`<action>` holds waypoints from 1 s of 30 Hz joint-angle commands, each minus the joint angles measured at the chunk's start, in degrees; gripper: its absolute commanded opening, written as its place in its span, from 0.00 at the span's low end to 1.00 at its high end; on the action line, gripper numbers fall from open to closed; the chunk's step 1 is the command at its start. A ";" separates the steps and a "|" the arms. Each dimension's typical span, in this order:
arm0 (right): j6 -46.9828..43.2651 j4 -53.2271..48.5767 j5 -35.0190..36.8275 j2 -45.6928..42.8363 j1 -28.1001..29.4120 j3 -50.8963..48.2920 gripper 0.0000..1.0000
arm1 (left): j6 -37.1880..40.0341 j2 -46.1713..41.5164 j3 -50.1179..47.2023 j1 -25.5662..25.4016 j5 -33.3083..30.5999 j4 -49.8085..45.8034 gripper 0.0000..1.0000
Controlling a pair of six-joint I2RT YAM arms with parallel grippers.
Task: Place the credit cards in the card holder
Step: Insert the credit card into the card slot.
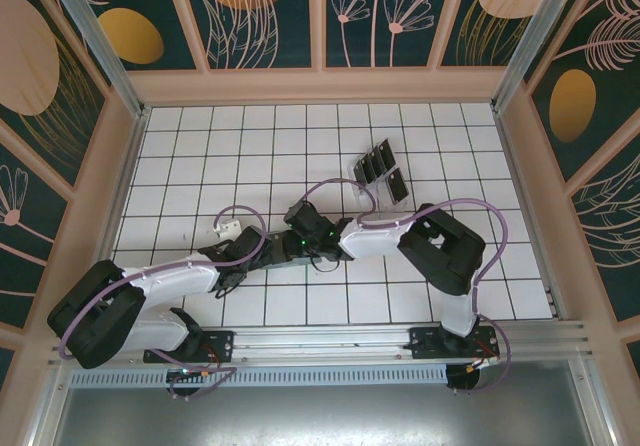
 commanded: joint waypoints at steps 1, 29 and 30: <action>0.51 1.19 -2.79 1.67 1.06 1.50 0.15 | -1.36 2.38 -3.27 0.74 4.84 0.81 0.99; 1.77 2.11 0.70 -6.97 -2.83 -7.99 0.46 | 0.59 -0.67 3.06 0.76 0.34 -6.10 0.98; 1.58 2.33 0.67 -7.33 -2.70 -7.90 0.45 | 0.62 -0.94 3.13 0.72 0.25 -6.30 0.98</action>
